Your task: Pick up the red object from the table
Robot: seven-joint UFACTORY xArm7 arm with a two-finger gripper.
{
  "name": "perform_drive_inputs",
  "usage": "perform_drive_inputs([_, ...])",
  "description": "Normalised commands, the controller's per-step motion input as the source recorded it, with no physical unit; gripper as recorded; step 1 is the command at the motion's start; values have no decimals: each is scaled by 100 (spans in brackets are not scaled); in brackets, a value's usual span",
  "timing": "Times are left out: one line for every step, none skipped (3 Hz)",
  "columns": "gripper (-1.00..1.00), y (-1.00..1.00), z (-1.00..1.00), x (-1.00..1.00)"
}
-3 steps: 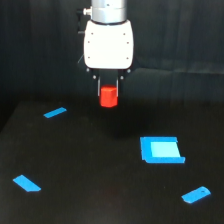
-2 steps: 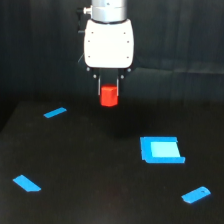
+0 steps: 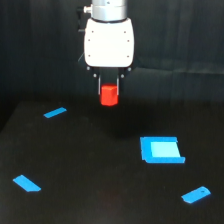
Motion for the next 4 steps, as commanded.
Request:
perform_drive_inputs([-100,-2,16,12])
perform_drive_inputs([-100,-19,16,-3])
perform_drive_inputs([-99,-6,12,0])
perform_drive_inputs([-100,-3,14,3])
